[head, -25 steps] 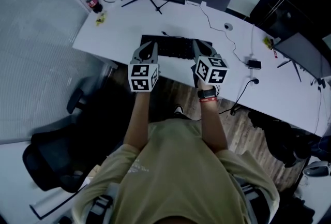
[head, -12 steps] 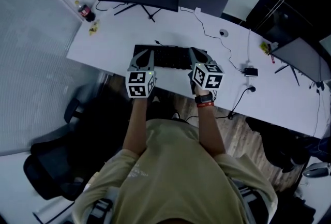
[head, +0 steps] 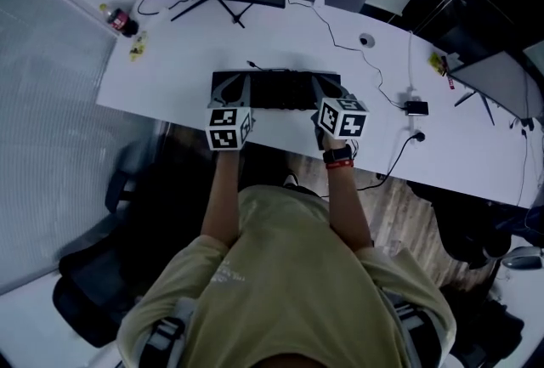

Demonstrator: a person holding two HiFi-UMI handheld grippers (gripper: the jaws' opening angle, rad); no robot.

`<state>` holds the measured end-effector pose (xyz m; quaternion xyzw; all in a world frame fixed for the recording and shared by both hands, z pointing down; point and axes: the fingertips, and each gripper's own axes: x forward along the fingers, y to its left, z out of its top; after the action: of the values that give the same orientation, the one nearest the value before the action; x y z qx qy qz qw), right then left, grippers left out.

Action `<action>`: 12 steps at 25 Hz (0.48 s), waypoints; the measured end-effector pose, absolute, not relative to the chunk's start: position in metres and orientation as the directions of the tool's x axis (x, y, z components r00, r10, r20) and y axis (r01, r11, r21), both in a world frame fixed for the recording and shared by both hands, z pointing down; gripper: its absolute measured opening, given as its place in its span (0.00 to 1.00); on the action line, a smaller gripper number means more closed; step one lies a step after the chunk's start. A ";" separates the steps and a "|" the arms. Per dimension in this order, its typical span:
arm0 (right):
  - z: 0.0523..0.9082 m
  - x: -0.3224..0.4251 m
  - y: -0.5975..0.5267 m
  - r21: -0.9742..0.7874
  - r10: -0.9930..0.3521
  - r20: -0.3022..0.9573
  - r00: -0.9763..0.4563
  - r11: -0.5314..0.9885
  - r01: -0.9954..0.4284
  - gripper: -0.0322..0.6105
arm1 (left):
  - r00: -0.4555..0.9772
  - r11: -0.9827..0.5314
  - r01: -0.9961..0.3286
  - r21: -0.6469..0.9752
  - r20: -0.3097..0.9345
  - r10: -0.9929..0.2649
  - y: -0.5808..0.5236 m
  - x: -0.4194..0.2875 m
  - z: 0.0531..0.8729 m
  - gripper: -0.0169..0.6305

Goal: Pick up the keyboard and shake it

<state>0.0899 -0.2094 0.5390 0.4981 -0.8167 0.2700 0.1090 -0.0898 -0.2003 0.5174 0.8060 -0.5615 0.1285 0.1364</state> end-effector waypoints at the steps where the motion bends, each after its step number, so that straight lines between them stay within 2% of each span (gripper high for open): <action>1: 0.546 0.091 -0.213 -0.333 -0.750 0.461 -0.474 0.348 -0.876 0.10 | 0.339 -0.334 -0.939 0.080 0.376 -0.862 -0.204 -0.091 0.525 0.06; 6: 0.579 0.096 -0.232 -0.326 -0.727 0.527 -0.441 0.307 -0.894 0.17 | 0.347 -0.337 -0.936 0.104 0.441 -0.828 -0.225 -0.100 0.557 0.06; 10: 0.603 0.086 -0.241 -0.354 -0.680 0.557 -0.476 0.324 -0.877 0.26 | 0.368 -0.338 -0.929 0.151 0.484 -0.794 -0.241 -0.107 0.582 0.07; 12: 0.612 0.085 -0.246 -0.360 -0.662 0.575 -0.481 0.322 -0.875 0.30 | 0.372 -0.341 -0.927 0.159 0.508 -0.777 -0.248 -0.107 0.592 0.16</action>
<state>0.0854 -0.2463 0.6124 0.4826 -0.7965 0.3254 0.1636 -0.1068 -0.2478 0.5922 0.8000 -0.5323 0.1743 0.2151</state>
